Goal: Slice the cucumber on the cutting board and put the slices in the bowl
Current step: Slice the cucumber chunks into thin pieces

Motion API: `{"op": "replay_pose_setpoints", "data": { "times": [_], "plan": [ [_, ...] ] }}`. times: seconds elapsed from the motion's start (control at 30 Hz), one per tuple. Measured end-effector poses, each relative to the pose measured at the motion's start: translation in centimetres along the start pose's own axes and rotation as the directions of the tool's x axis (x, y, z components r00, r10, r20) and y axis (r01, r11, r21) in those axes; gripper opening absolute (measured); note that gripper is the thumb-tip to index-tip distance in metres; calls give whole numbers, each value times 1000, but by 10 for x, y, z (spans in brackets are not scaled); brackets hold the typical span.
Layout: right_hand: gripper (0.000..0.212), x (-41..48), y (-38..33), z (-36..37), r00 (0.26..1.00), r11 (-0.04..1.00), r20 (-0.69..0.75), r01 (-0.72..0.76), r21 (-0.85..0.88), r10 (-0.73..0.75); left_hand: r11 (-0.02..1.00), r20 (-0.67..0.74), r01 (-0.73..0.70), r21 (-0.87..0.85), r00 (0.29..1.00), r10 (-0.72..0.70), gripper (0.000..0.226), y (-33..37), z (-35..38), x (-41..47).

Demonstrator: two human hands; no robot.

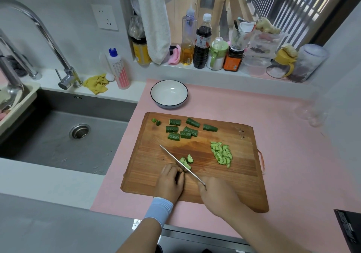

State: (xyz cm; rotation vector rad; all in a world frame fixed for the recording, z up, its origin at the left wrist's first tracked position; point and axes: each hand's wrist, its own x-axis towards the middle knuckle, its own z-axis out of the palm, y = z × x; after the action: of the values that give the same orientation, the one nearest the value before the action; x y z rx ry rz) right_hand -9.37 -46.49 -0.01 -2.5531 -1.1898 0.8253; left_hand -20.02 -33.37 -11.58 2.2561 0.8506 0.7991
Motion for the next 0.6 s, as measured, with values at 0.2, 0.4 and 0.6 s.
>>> {"op": "replay_pose_setpoints", "data": {
  "times": [0.2,0.4,0.6],
  "plan": [
    [28,10,-9,3,999,999,20,-32,8,32,1000,7,1,6,1000,-1,20,0,0,0],
    [32,10,-7,5,1000,999,11,-28,20,28,1000,14,-8,20,1000,8,19,0,1,-2],
    [21,2,-9,3,1000,1000,-28,14,-1,-14,1000,-4,-11,14,1000,11,20,0,-1,-1]
  ]
}}
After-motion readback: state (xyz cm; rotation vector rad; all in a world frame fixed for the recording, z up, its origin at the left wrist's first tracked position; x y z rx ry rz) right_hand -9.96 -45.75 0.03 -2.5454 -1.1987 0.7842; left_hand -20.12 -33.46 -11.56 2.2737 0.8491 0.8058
